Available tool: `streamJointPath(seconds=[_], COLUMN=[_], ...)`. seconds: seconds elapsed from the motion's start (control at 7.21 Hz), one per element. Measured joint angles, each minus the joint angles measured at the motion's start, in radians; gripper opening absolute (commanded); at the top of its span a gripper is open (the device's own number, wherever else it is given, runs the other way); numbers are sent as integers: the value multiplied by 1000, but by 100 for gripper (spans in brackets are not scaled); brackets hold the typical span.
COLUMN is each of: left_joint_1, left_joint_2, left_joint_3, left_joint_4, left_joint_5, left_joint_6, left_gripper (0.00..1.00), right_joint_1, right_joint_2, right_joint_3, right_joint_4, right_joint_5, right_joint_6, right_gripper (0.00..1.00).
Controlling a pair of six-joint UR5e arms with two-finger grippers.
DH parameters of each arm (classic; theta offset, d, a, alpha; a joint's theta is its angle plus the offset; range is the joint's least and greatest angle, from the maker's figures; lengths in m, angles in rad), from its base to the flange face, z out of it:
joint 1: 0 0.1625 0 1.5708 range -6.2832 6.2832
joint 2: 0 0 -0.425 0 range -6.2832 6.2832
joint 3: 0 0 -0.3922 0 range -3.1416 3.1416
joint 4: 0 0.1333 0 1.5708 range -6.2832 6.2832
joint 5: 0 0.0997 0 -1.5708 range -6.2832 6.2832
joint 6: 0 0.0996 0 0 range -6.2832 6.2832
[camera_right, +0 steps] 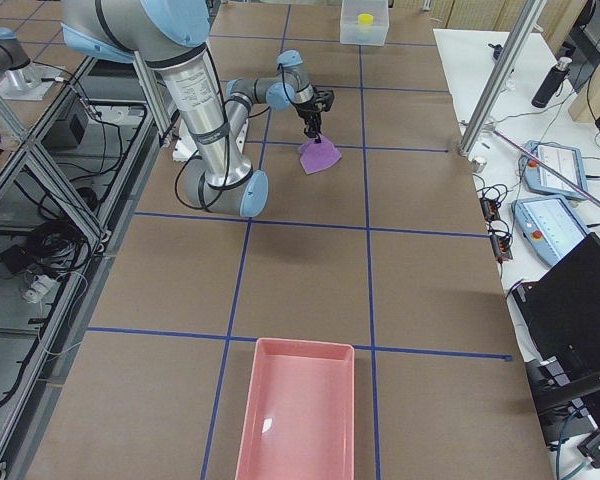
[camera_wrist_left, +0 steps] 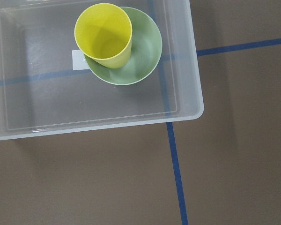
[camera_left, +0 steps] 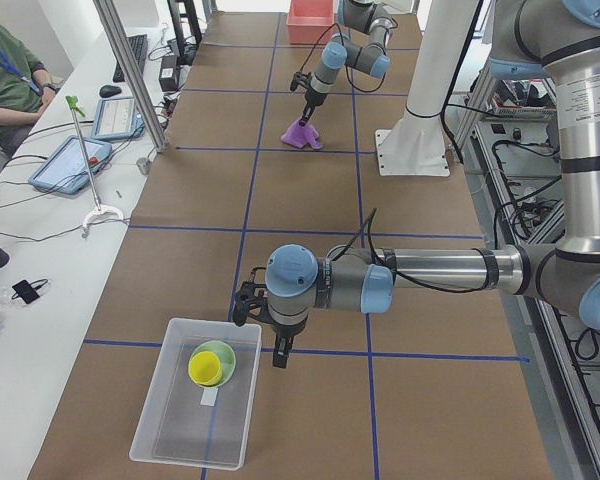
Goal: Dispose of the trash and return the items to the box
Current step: 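Carry the purple cloth with the right gripper into the pink bin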
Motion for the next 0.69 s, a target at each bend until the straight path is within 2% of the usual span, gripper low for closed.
streamJointPath(seconds=[0.28, 0.55, 0.69], left_joint_1=[0, 0, 0], left_joint_2=[0, 0, 0], left_joint_3=[3, 4, 4], left_joint_4=[0, 0, 0], left_joint_5=[-1, -3, -3], left_joint_6=[0, 0, 0], left_gripper=[99, 99, 99], right_joint_1=[56, 230, 342], right_joint_2=[-28, -136, -201], right_joint_3=[183, 366, 408], right_joint_4=[-157, -252, -263], right_joint_5=[26, 179, 269], right_joint_6=[-88, -284, -423], right_gripper=[0, 0, 0])
